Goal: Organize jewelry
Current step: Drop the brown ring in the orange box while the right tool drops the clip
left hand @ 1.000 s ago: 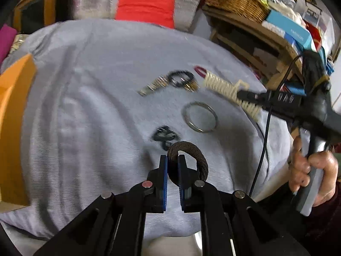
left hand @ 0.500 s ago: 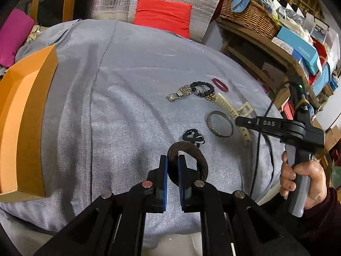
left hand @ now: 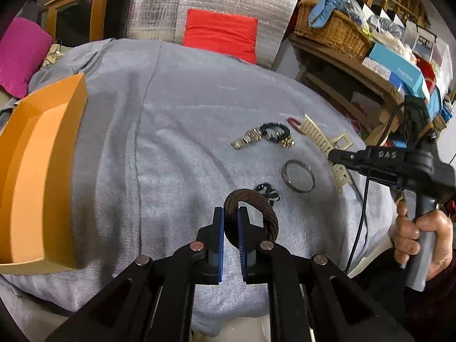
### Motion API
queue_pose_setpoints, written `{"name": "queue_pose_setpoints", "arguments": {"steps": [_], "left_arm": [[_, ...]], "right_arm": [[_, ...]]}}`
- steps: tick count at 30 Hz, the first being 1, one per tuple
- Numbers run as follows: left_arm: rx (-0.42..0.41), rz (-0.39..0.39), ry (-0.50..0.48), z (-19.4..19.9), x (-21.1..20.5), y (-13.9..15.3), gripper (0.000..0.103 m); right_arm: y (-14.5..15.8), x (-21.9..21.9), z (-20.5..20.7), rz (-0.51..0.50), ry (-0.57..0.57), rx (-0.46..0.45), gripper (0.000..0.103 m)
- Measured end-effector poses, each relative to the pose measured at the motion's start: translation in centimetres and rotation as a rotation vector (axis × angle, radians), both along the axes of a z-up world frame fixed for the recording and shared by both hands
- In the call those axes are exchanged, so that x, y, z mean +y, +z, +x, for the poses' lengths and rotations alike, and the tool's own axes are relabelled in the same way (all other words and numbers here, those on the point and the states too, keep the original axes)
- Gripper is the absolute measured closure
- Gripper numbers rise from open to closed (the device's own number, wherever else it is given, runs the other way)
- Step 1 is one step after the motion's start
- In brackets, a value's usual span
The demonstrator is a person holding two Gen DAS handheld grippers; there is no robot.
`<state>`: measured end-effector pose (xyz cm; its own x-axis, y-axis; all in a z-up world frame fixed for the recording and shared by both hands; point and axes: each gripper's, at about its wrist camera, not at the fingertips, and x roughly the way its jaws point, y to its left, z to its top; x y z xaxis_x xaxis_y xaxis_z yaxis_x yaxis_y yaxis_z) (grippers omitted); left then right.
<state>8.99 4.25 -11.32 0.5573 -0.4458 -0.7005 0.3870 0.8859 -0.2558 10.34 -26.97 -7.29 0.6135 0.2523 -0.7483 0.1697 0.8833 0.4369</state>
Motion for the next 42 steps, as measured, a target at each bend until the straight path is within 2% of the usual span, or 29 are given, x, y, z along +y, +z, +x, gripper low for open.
{"name": "queue_pose_setpoints", "arguments": {"steps": [3,6,8,12,16,21,26,30,32,36,42], "left_arm": [[-0.027,-0.006,0.032,-0.2,1.7,1.4,0.093],[-0.053,0.006,0.114,0.2,5.2,3.4,0.093],[-0.061,0.001,0.188,0.7,8.8,4.7,0.094],[-0.053,0.063,0.340,2.5,15.7,6.0,0.094],[0.001,0.134,0.461,5.9,21.7,5.2,0.094],[0.131,0.192,0.550,11.1,25.9,1.2,0.094],[0.212,0.204,0.578,14.8,26.6,-2.6,0.093],[0.248,0.211,0.582,16.1,26.5,-4.8,0.093],[0.265,0.207,0.583,16.3,26.6,-5.4,0.093],[0.248,0.219,0.563,16.4,26.2,-5.5,0.093],[0.232,0.217,0.518,16.2,26.0,-5.6,0.093]], "right_arm": [[2.3,2.9,1.3,0.039,0.076,-0.034,0.092],[4.5,7.4,3.4,0.048,0.184,-0.062,0.092],[5.9,11.6,5.7,0.069,0.281,-0.074,0.092],[7.0,19.6,9.3,0.103,0.419,-0.077,0.092],[6.7,28.8,13.6,0.104,0.522,-0.074,0.092],[4.1,36.7,18.4,0.108,0.546,-0.018,0.092],[-0.3,41.0,22.5,0.093,0.513,0.078,0.092],[-3.7,42.3,25.0,0.071,0.497,0.145,0.092],[-4.6,42.9,25.5,0.025,0.491,0.147,0.092],[-5.2,43.2,26.2,-0.026,0.486,0.142,0.092],[-5.8,43.3,25.8,-0.167,0.470,0.147,0.093]]}}
